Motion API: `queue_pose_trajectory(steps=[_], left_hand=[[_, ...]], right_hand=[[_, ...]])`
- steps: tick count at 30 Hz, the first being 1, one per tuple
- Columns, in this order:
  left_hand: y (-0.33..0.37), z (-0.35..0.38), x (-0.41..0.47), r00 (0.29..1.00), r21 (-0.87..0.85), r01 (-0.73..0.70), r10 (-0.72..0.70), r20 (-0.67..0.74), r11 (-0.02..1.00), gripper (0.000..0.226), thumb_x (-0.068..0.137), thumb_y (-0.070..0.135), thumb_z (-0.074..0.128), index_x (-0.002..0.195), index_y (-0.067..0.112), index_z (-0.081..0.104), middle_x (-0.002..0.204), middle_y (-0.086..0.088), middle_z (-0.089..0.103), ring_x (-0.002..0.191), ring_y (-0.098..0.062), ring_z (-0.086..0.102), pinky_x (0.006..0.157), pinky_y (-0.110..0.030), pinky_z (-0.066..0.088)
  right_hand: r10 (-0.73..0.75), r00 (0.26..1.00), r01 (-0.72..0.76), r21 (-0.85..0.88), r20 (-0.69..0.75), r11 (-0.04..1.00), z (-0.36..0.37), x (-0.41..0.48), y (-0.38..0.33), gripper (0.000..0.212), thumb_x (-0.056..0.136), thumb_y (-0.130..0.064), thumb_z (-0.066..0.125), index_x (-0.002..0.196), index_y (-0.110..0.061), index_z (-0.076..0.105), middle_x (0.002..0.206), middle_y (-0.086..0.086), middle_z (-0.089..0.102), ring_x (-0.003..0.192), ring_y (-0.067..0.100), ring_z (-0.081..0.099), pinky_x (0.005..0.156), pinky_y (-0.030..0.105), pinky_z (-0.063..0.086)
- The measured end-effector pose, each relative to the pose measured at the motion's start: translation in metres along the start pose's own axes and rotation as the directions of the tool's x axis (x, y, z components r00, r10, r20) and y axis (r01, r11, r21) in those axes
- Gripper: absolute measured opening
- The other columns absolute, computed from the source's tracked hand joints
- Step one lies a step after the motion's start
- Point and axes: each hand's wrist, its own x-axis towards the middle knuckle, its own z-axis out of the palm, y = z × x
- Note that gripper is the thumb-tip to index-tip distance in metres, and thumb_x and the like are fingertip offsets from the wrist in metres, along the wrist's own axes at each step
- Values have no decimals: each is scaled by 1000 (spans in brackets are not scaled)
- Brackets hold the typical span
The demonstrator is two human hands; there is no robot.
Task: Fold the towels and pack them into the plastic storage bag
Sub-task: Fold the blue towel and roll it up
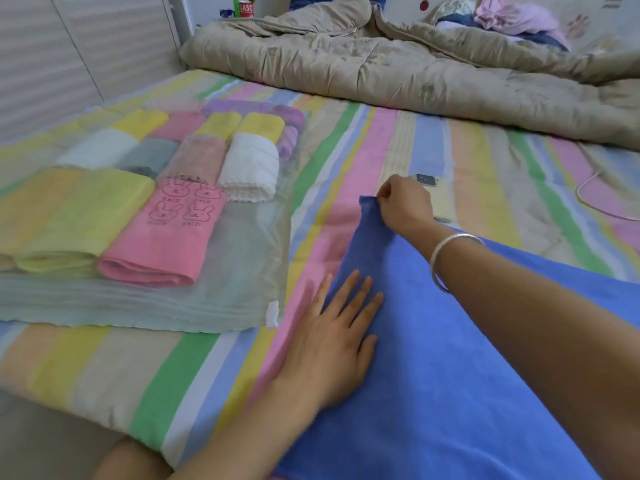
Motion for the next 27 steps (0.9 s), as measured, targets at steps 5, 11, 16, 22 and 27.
queue_pose_trajectory(steps=[5,11,16,22,27], left_hand=[[7,-12,5,969,127,149,-171,180,981,67,90,42,15,154,23,19,162,-2,14,150,-23,10,115,-53,-11],[71,-33,25,934,229,228,-279,224,946,65,92,20,44,151,13,19,159,-12,16,148,-29,11,120,-50,-4],[227,-11,29,993,-216,-84,101,67,973,52,81,19,40,130,18,56,140,-5,51,129,-24,47,114,-36,26],[427,16,13,911,-595,-346,412,-28,725,39,73,18,40,100,18,68,97,-1,65,91,-25,58,79,-35,47],[495,35,13,852,-545,-377,512,114,749,39,74,40,44,96,19,68,93,-4,65,90,-27,58,79,-39,48]], right_hand=[[-66,987,37,196,144,980,11,-25,13,28,91,-15,55,118,-11,61,125,11,60,112,31,58,96,36,44],[-215,972,191,223,92,956,-62,-154,105,46,96,-24,53,141,-21,44,150,1,38,139,18,34,110,35,29],[195,981,-195,-20,-2,981,-132,-271,274,44,98,-25,50,140,-12,47,151,13,38,139,29,35,113,39,25],[481,866,-500,-263,-140,825,-204,-367,430,39,97,-30,44,130,-11,55,133,14,56,122,34,51,104,45,39],[659,730,-681,-276,-183,678,-246,-401,484,43,94,-34,50,131,-13,49,132,17,52,122,38,45,99,44,41]])
